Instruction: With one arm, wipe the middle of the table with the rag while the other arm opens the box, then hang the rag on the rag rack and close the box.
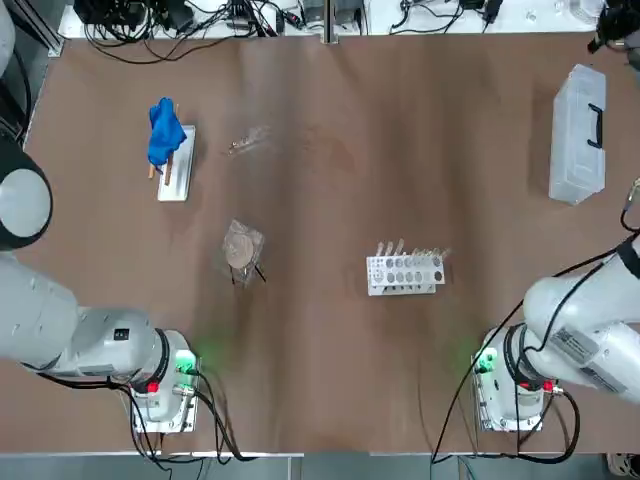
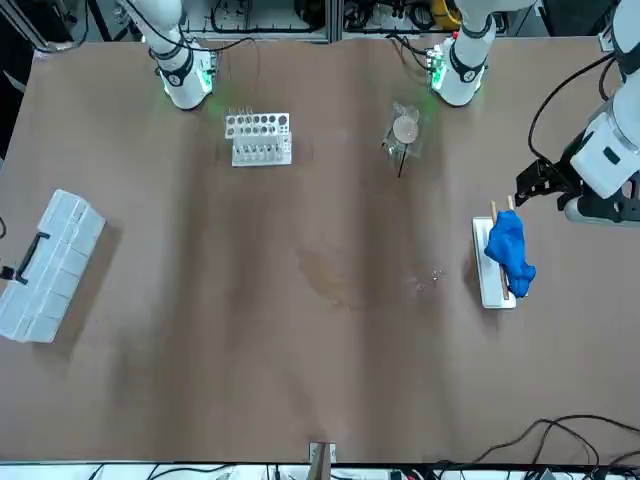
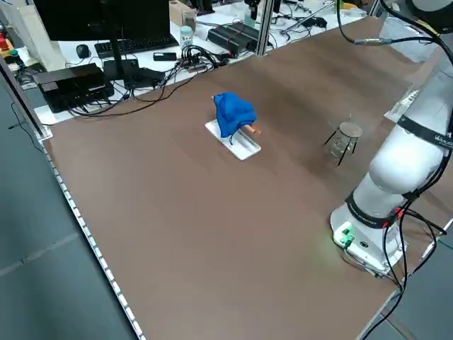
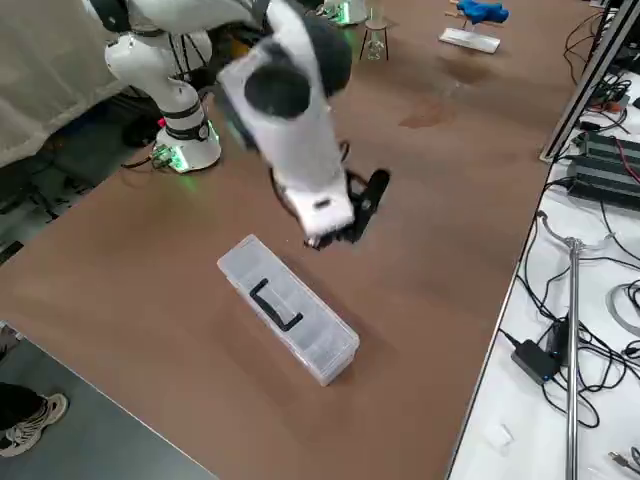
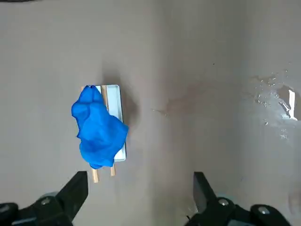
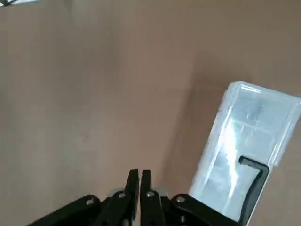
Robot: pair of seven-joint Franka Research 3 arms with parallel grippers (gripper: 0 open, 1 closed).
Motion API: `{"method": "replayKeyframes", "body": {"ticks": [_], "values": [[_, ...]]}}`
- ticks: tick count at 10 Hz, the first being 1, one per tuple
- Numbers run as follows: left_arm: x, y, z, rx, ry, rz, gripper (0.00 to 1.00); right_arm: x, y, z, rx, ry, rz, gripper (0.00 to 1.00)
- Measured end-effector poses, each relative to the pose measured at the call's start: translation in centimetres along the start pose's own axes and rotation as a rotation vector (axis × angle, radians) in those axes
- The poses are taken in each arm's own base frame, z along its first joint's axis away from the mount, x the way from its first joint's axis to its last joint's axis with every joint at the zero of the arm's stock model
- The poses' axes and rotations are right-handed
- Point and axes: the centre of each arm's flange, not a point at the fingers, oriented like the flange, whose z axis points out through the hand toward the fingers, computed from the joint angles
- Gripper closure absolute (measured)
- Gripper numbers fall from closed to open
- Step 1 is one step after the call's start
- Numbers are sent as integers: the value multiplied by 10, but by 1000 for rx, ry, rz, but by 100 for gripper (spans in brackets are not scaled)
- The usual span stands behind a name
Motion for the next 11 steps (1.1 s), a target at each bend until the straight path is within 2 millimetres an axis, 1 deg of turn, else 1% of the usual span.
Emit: {"method": "replayKeyframes", "body": {"ticks": [1, 2, 3, 4, 5, 7, 8, 9, 11], "values": [[0, 0, 0, 0, 0, 0, 1, -1, -42, -19, -40, -36, 33, 88], [0, 0, 0, 0, 0, 0, 1, -4, -86, -36, -84, -63, 69, 80], [0, -1, 0, 0, 0, -1, 1, -7, -127, -49, -121, -71, 80, 74], [0, -1, 0, 0, 1, -1, 1, -13, -160, -60, -141, -66, 69, 67], [0, -1, -1, 0, 2, -2, 1, -21, -183, -69, -153, -63, 63, 54], [0, -1, -3, 0, 6, -2, 1, -36, -216, -81, -165, -71, 111, 23], [0, -1, -3, 0, 6, -2, 1, -38, -224, -83, -168, -68, 119, 7], [0, -2, -3, 0, 7, -3, 1, -39, -224, -83, -169, -68, 122, 1], [1, -6, -3, 19, 12, -4, 1, -39, -221, -82, -170, -69, 129, 2]]}}
